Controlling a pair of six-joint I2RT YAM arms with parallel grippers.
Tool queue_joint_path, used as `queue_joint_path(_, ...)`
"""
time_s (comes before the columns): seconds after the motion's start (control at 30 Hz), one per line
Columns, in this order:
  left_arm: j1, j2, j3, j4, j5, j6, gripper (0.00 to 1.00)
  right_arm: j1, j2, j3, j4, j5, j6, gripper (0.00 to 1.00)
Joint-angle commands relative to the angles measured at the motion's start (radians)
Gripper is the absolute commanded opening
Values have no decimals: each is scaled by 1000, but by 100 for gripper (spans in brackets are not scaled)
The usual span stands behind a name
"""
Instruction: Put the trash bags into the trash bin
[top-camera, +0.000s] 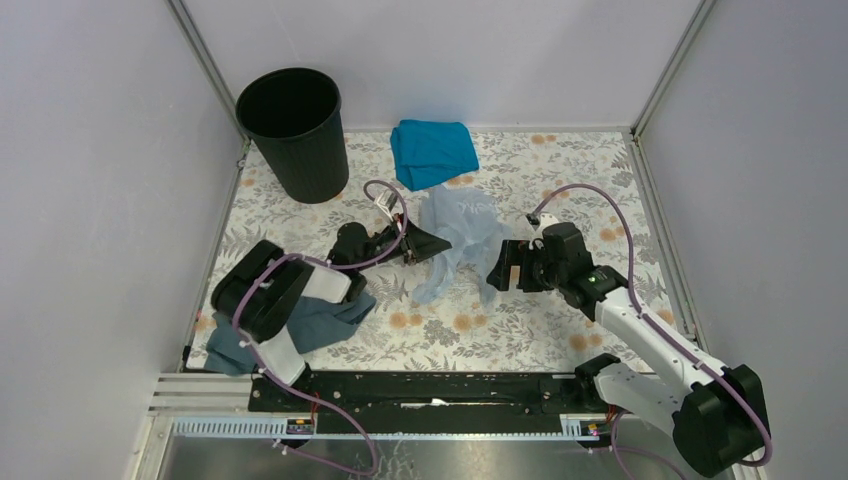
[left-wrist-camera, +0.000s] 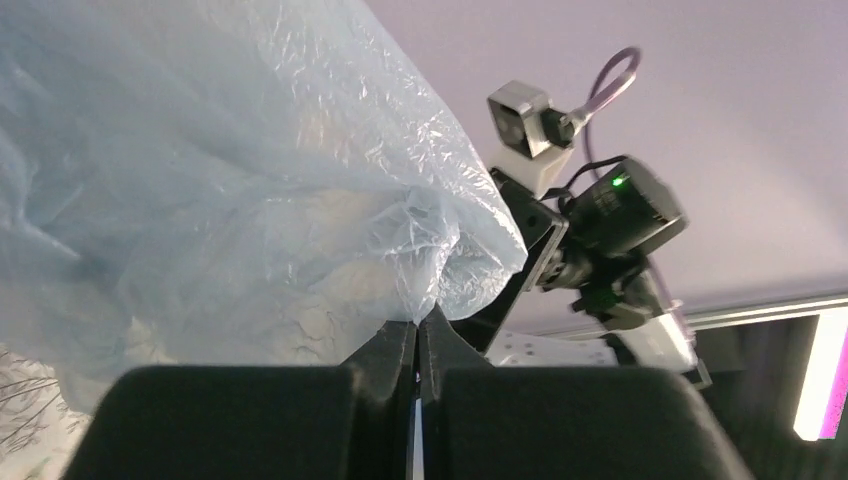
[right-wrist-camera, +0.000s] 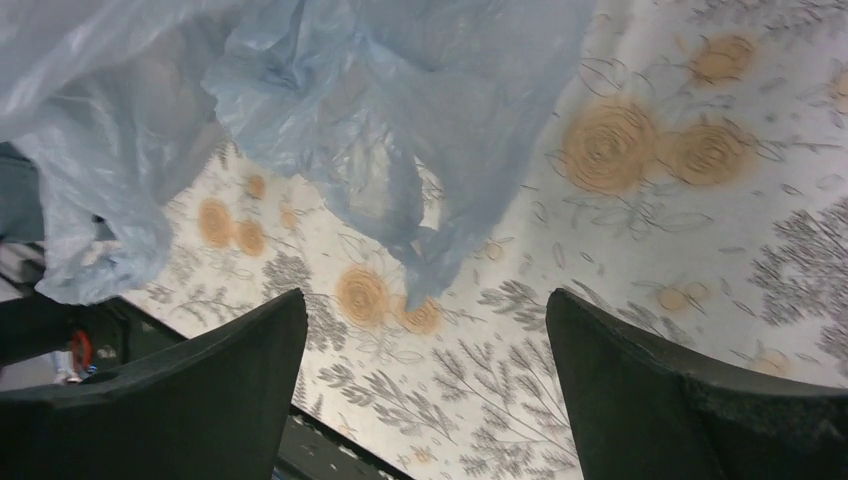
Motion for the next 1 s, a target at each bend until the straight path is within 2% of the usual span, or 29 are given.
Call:
queue_joint_path(0.0,16,125,-17,497,41,-310,0,5,1,-62,213,-79,65,95)
queue_joint_path(0.17,16,109,-40,496,-19,-289,0,5,16,-123,282,-7,133,95)
queue_joint_path(0.37,16,88,-24,496,-42,-298,0,5,-94,-311,625,0,128,96)
queue_joint_path(0.47,16,91,1,495,-31,-314,0,5,-129,-365,737,3,116,92)
queue_joint_path(0.67,16,95,32,496,-26,-335,0,5,-65,-404,831,-54,75,88)
queue_joint_path(0.77,16,83,33,495,-35,-335,0,5,-42,-424,879,-53,80,77)
queue_joint_path(0.97,16,84,50,493,-39,-344,0,5,-35,-442,917,-44,58,80)
